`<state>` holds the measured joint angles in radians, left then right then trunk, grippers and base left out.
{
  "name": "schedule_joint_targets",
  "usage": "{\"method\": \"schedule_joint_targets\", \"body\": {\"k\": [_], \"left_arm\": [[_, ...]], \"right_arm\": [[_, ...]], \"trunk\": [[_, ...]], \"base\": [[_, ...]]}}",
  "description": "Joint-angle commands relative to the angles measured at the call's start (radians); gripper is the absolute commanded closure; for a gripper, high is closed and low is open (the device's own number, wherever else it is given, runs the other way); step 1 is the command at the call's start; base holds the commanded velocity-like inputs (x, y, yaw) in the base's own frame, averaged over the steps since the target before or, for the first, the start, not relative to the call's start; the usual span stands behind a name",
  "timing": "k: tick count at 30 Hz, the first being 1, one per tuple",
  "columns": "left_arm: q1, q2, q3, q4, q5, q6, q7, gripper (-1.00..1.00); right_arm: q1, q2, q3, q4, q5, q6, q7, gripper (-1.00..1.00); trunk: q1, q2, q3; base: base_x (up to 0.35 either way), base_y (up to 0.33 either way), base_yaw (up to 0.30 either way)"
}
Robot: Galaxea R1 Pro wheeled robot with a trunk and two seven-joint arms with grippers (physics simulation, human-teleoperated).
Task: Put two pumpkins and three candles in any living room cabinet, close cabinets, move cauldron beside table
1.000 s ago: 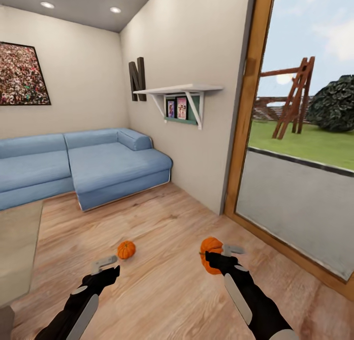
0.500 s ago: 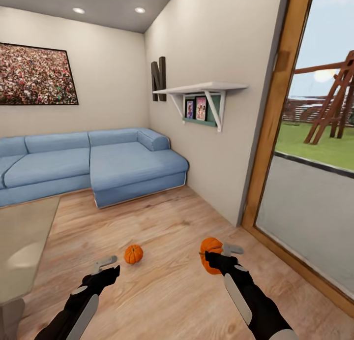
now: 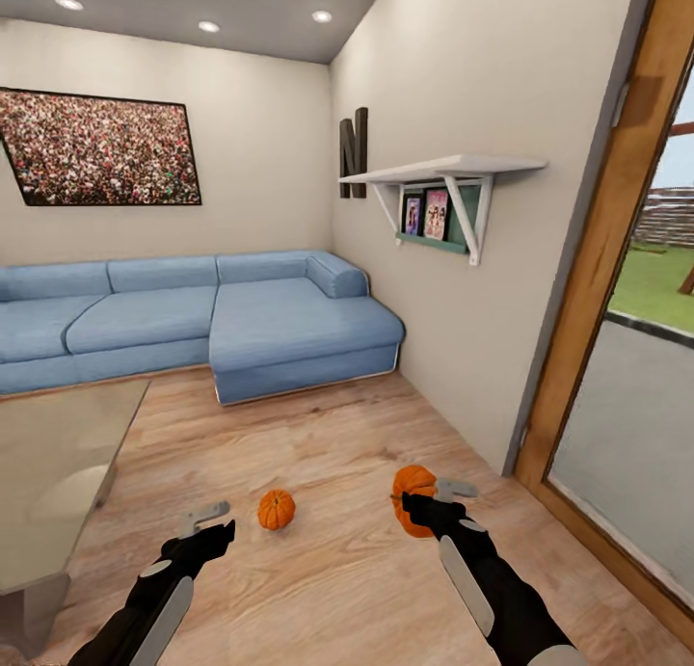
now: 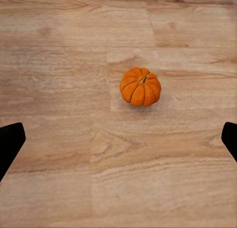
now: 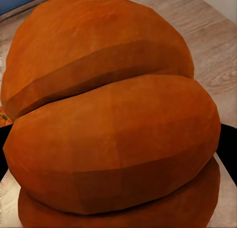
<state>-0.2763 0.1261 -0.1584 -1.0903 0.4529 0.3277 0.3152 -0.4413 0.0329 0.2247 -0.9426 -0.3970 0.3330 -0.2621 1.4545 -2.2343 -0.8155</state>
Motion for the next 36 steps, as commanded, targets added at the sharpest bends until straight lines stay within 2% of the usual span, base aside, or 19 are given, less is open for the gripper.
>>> {"method": "schedule_joint_targets", "body": {"k": [1, 12, 29, 36], "left_arm": [[-0.001, 0.001, -0.004, -0.001, 0.01, 0.002, 0.01, -1.0], [-0.001, 0.001, -0.004, -0.001, 0.01, 0.002, 0.01, -1.0], [-0.001, 0.001, -0.006, -0.001, 0.01, 0.002, 0.01, -1.0], [-0.001, 0.001, -0.01, -0.002, 0.01, 0.002, 0.01, -1.0]], "right_arm": [[-0.001, -0.001, 0.002, -0.002, -0.011, 0.001, -0.005, 1.0], [-0.001, -0.001, 0.002, -0.002, -0.011, 0.001, -0.005, 1.0], [-0.001, -0.001, 0.003, -0.002, -0.011, 0.001, -0.005, 1.0], [-0.001, -0.001, 0.002, -0.002, -0.011, 0.001, -0.005, 1.0]], "trunk": [[0.0, -0.001, -0.001], [0.0, -0.001, -0.001], [0.0, -0.001, -0.001], [0.0, -0.001, -0.001]], "base": [[0.26, -0.175, 0.29], [0.263, -0.158, 0.29], [0.282, -0.057, 0.29], [0.275, -0.164, 0.29]]}}
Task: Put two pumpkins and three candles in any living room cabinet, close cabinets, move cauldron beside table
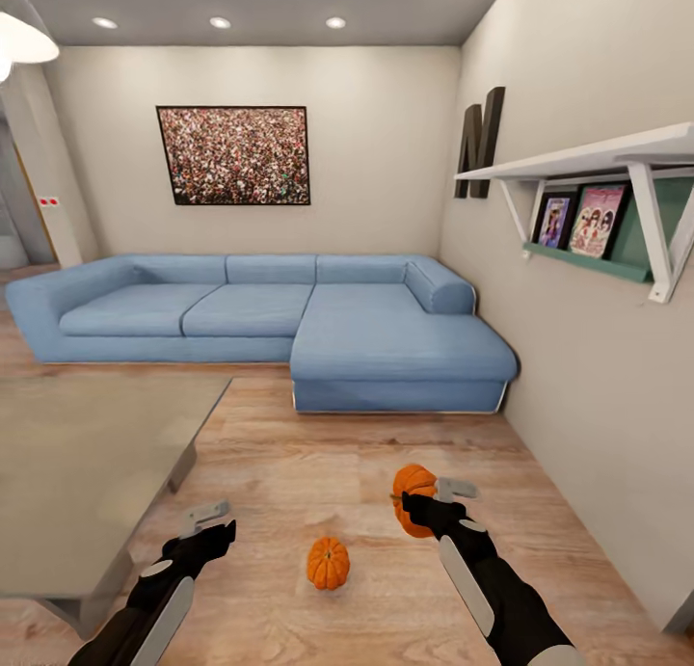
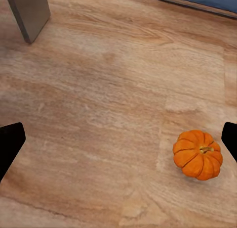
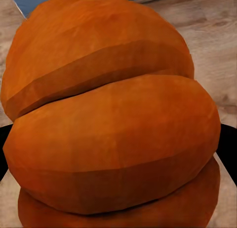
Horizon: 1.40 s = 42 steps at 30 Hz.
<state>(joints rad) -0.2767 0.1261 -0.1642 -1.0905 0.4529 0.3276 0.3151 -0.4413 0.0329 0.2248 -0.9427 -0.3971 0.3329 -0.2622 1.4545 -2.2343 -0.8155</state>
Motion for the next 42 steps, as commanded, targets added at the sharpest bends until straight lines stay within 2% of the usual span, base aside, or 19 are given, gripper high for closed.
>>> {"method": "schedule_joint_targets", "body": {"k": [1, 15, 21, 27, 32, 42], "left_arm": [[-0.001, 0.001, -0.005, -0.002, 0.01, 0.002, 0.01, -1.0], [-0.001, 0.001, -0.006, -0.002, 0.01, 0.002, 0.01, -1.0], [-0.001, 0.001, -0.006, -0.003, 0.01, 0.002, 0.009, -1.0], [0.0, 0.001, -0.007, -0.003, 0.01, 0.002, 0.007, -1.0], [-0.001, 0.001, -0.022, -0.003, 0.01, 0.002, 0.009, -1.0], [-0.001, 0.001, -0.027, -0.005, 0.01, 0.002, 0.006, -1.0]], "right_arm": [[-0.001, -0.001, 0.002, -0.002, -0.011, 0.001, -0.005, 1.0], [-0.001, -0.002, 0.001, -0.002, -0.018, 0.003, -0.004, 1.0], [-0.001, -0.003, -0.001, -0.002, -0.025, 0.004, 0.02, 1.0], [-0.001, -0.004, -0.003, -0.002, -0.025, 0.003, 0.036, 1.0], [0.004, -0.004, -0.002, -0.002, -0.014, -0.006, 0.038, 1.0], [0.007, -0.001, -0.005, -0.012, -0.022, -0.013, 0.035, 1.0]], "trunk": [[0.0, -0.001, -0.001], [0.0, -0.001, -0.003], [0.0, -0.001, -0.011], [0.0, -0.001, -0.018], [0.0, -0.001, -0.02], [0.0, -0.001, -0.02]], "base": [[0.262, -0.185, 0.284], [0.208, -0.08, 0.059], [0.146, -0.005, 0.001], [0.033, -0.001, 0.0], [0.004, 0.0, 0.0], [0.0, 0.0, 0.0]]}}
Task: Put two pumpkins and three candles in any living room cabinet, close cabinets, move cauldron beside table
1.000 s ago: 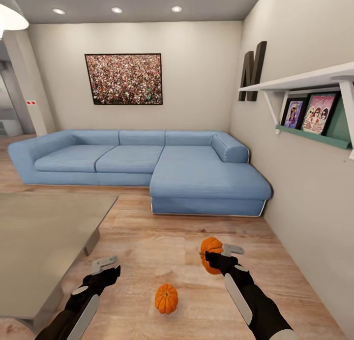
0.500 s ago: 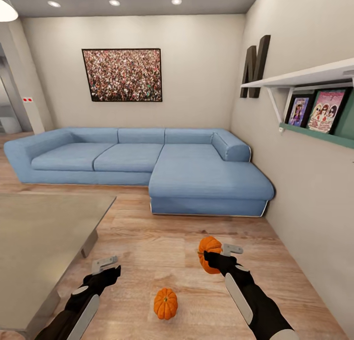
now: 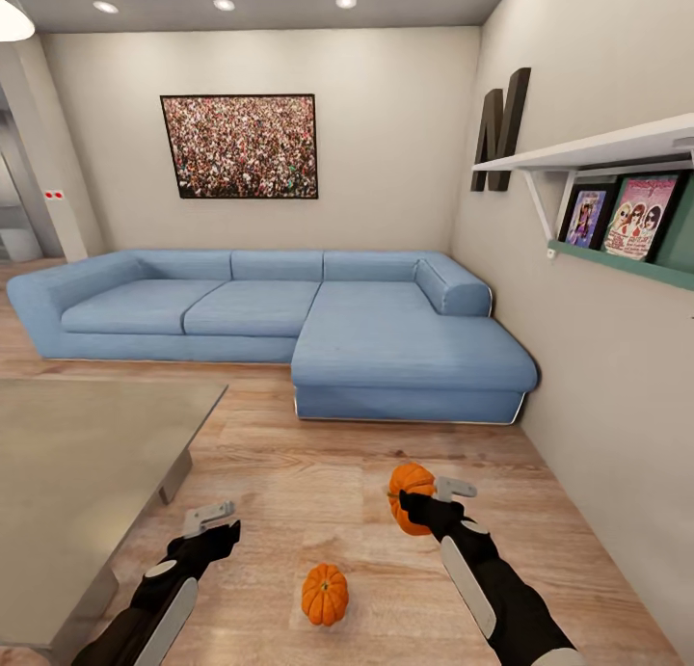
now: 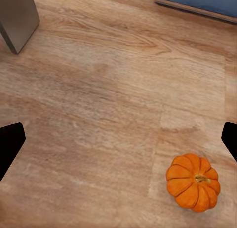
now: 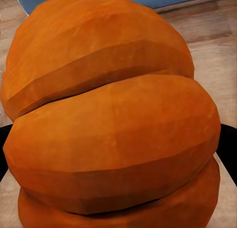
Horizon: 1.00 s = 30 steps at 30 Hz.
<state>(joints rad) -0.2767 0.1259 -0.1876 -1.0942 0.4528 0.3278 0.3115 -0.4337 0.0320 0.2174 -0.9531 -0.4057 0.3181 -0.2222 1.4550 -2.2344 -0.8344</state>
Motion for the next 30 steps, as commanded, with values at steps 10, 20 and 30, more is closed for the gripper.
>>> {"method": "schedule_joint_targets", "body": {"k": [10, 20, 30], "left_arm": [[-0.001, 0.002, -0.004, -0.002, 0.015, 0.004, -0.002, -1.0], [-0.003, 0.004, 0.009, 0.086, 0.05, 0.042, -0.255, -1.0], [-0.26, 0.016, 0.045, 0.748, 0.199, 0.073, -0.639, -1.0]], "right_arm": [[0.0, 0.011, -0.038, -0.342, -0.026, 0.16, -0.012, 1.0], [0.0, -0.001, -0.19, -0.49, -0.201, 0.274, -0.012, 1.0], [0.001, -0.003, -0.218, -0.55, -0.213, 0.279, -0.012, 1.0]], "trunk": [[0.0, 0.0, -0.001], [0.0, 0.0, -0.001], [0.0, 0.0, -0.001]], "base": [[0.0, 0.0, 0.0], [0.0, 0.0, 0.0], [0.0, 0.0, 0.0]]}}
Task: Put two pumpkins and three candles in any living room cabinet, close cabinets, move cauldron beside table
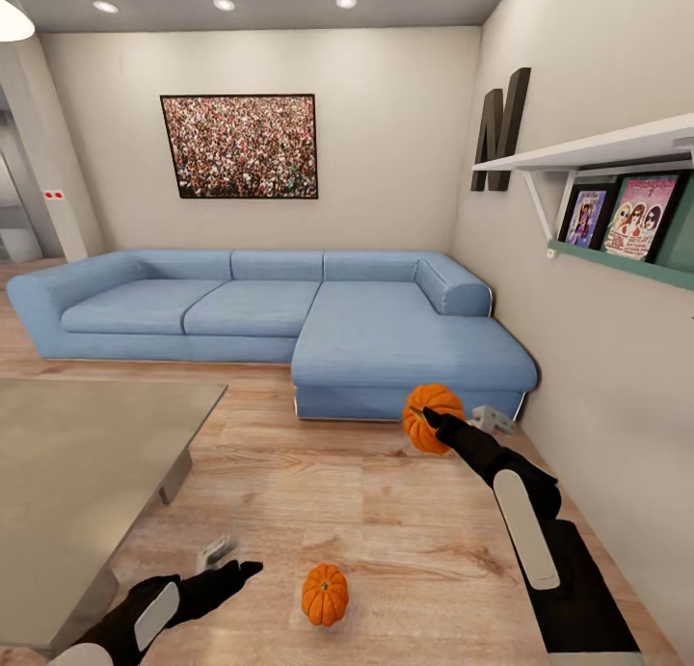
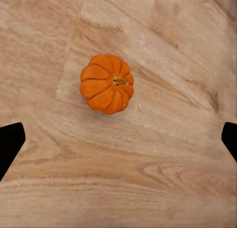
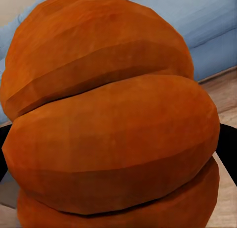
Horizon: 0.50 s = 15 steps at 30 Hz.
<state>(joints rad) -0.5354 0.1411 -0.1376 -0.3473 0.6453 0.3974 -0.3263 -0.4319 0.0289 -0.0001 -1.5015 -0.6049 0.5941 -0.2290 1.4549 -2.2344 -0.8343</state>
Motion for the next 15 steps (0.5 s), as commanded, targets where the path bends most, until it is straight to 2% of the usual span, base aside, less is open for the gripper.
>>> {"method": "schedule_joint_targets", "body": {"k": [1, 4, 9, 15], "left_arm": [[-0.015, 0.001, -0.004, 0.022, 0.01, -0.001, -0.017, -1.0], [-0.051, 0.004, -0.001, 0.076, 0.018, -0.015, -0.086, -1.0], [-0.065, 0.008, 0.024, 0.103, 0.022, -0.018, -0.183, -1.0], [-0.066, 0.011, 0.065, 0.11, 0.022, -0.034, -0.207, -1.0]], "right_arm": [[0.002, 0.0, 0.0, -0.006, -0.013, 0.005, -0.005, 1.0], [0.013, 0.001, -0.001, -0.019, -0.014, 0.02, -0.005, 1.0], [0.018, 0.002, -0.001, -0.041, -0.015, 0.027, -0.003, 1.0], [0.043, 0.002, -0.002, -0.075, -0.017, 0.028, -0.002, 1.0]], "trunk": [[0.0, 0.0, -0.001], [0.0, 0.0, -0.001], [0.0, 0.0, -0.001], [0.0, 0.0, -0.001]], "base": [[0.0, 0.0, 0.0], [0.0, 0.0, 0.0], [0.0, 0.0, 0.0], [0.0, 0.0, 0.0]]}}
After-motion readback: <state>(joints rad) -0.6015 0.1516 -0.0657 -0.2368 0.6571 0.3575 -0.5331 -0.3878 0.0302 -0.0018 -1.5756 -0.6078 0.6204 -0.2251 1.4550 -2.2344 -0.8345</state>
